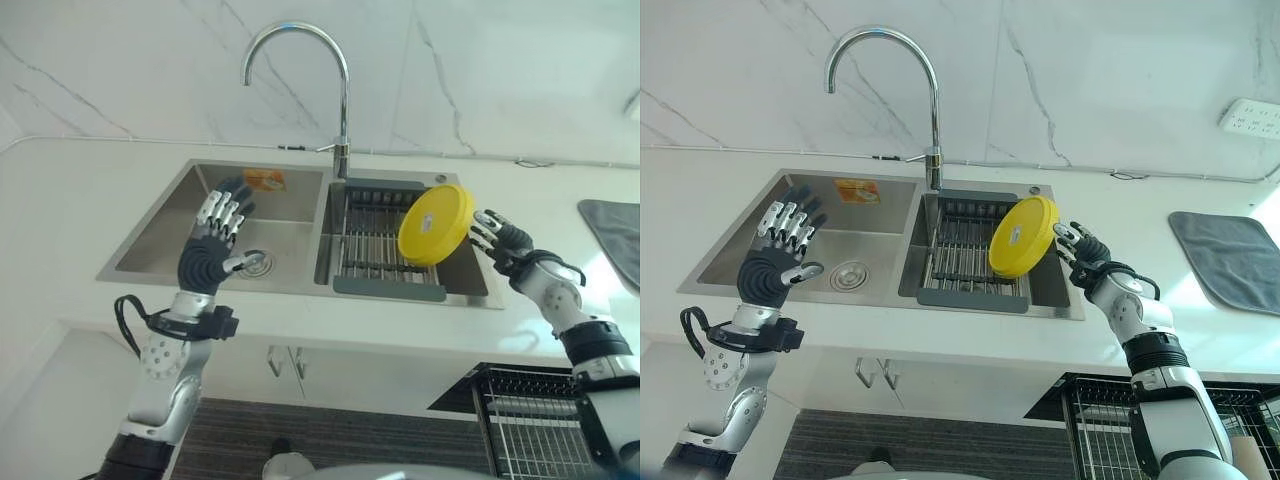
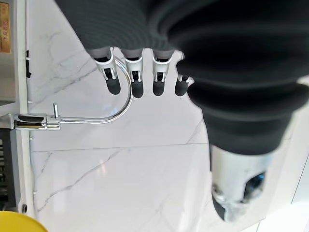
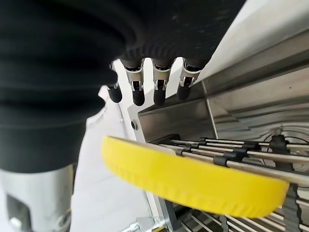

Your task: Place the dishes in the dishwasher.

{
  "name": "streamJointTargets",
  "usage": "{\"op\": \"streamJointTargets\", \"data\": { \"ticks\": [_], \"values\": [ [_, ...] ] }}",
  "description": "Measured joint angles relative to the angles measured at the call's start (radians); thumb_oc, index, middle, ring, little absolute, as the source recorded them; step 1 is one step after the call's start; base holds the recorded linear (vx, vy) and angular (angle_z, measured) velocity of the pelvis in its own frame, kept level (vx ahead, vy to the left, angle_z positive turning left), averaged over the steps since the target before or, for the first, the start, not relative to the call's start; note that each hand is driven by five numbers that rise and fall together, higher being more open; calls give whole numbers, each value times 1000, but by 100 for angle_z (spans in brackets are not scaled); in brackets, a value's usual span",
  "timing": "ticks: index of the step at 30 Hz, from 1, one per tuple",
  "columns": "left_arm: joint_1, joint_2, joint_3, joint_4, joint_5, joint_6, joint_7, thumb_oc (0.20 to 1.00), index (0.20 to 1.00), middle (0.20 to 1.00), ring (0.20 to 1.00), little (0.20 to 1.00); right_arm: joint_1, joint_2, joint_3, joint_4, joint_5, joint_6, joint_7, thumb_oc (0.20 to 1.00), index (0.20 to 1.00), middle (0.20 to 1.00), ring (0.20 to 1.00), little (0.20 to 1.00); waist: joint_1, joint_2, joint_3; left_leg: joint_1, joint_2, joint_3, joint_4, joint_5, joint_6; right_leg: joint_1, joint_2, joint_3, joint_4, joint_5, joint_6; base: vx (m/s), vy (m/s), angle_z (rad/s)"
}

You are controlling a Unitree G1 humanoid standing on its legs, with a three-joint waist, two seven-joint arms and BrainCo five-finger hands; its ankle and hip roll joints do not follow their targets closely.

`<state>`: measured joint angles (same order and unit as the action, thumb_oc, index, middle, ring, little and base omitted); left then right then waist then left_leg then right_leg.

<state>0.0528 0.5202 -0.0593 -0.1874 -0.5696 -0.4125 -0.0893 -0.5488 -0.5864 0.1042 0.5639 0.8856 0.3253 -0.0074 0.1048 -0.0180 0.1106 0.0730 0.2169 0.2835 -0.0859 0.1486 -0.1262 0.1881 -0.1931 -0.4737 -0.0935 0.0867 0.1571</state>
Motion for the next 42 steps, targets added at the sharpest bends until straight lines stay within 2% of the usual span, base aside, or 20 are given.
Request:
{"op": "streamJointTargets", "data": {
  "ticks": [14,18,38,42],
  "values": [
    [-13,7,0,0,0,2,10,1000,1000,1000,1000,1000,-6,0,6,17,-1,19,11,1000,1000,1000,1000,1000,17,-5,3,0,0,-2,0,0,0,2,0,-2,0,0,0,0,0,0],
    [-15,8,0,0,0,20,11,1000,1000,1000,1000,1000,-34,0,7,56,0,32,11,1000,1000,1000,1000,1000,19,-4,4,1,0,-4,0,1,-1,4,0,-4,0,0,0,0,0,0],
    [-15,13,-2,0,0,31,20,1000,1000,1000,1000,1000,-92,0,8,148,39,38,23,1000,1000,1000,1000,1000,31,1,6,0,-3,-26,0,5,-1,19,1,-25,0,-2,-1,2,2,2],
    [-16,14,-6,0,0,36,21,1000,1000,1000,1000,1000,-108,0,41,175,39,41,23,1000,1000,1000,1000,1000,36,1,6,1,-3,-28,0,5,-1,20,1,-26,0,-2,-1,0,0,0]
  ]
}}
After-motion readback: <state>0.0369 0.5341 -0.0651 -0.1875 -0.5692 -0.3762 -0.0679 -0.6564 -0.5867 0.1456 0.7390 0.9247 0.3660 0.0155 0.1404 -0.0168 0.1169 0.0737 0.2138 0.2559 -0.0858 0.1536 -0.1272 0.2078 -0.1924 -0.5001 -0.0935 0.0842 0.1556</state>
